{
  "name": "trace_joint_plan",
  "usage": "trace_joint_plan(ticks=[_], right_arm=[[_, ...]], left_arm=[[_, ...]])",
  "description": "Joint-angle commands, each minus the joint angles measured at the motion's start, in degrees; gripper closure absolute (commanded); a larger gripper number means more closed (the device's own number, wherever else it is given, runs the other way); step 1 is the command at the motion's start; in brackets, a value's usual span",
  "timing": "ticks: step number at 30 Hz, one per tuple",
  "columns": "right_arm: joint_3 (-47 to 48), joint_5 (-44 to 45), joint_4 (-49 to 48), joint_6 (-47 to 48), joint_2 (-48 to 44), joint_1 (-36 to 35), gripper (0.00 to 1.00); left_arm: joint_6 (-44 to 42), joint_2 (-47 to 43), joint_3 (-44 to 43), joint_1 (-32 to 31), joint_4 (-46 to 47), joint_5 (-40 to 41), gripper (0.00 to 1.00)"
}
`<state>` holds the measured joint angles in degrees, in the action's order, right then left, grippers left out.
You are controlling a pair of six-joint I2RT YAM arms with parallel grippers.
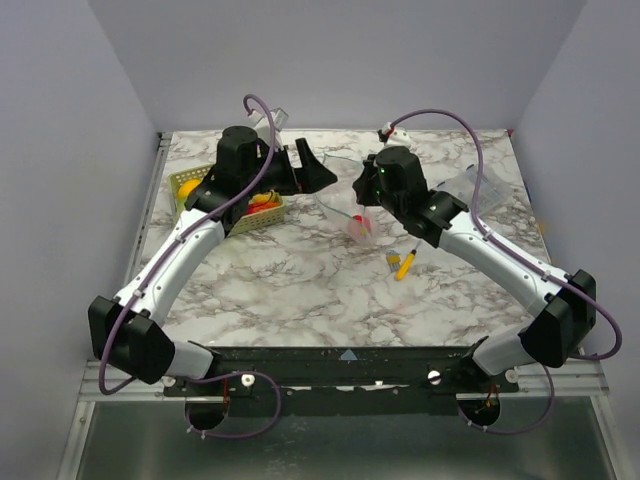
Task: Place the food in the zip-top bag and seal the zipper
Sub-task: Pick up the fake fruit from the bin.
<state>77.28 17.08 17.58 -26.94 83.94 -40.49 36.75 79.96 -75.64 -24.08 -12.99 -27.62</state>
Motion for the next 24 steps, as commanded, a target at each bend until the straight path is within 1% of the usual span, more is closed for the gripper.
trace_joint_plan(ticks=[1,6,8,10,11,13,16,18,20,24], right_arm=[[-1.0,2.0,-0.8,0.5,-0.4,0.2,1.00],[-1.2,2.0,-0.8,0.8,-0.8,0.3,1.00],[-1.2,1.8,-0.8,0.9,-0.9,0.2,1.00],[-1.3,1.6,-0.7,1.1,-1.0,0.2,1.00],[-1.5,1.7,-0.8,1.3,-1.1,0.3,1.00],[-1.6,2.1,-0.8,1.6,-1.0,0.3,1.00],[-1.6,2.6,-0.9,2.2,-0.6,0.3,1.00],[-1.5,2.3,-0.9,2.4,-0.4,0.3,1.00],[-1.6,1.7,-1.0,2.6,-0.4,0.2,1.00],[-1.9,1.7,-1.1,2.7,-0.8,0.2,1.00]], left_arm=[[-3.0,-4.9,-0.2,3.3,-3.3,5.1,0.01],[4.3,-6.6,4.9,11.8,-2.7,8.8,0.03],[7.9,-5.8,7.1,15.6,-2.2,9.2,0.03],[10.2,-3.2,7.1,18.2,-2.5,10.2,0.03],[10.4,-0.9,5.9,19.0,-4.4,11.4,0.03],[8.7,4.4,1.5,19.8,-8.3,11.2,0.03],[5.9,10.4,-3.2,20.0,-11.0,14.7,0.03],[5.8,14.0,-4.8,20.5,-11.5,16.6,0.03],[6.2,17.3,-6.7,21.1,-12.1,16.6,0.03],[5.8,24.4,-8.8,22.5,-8.9,17.3,0.03]])
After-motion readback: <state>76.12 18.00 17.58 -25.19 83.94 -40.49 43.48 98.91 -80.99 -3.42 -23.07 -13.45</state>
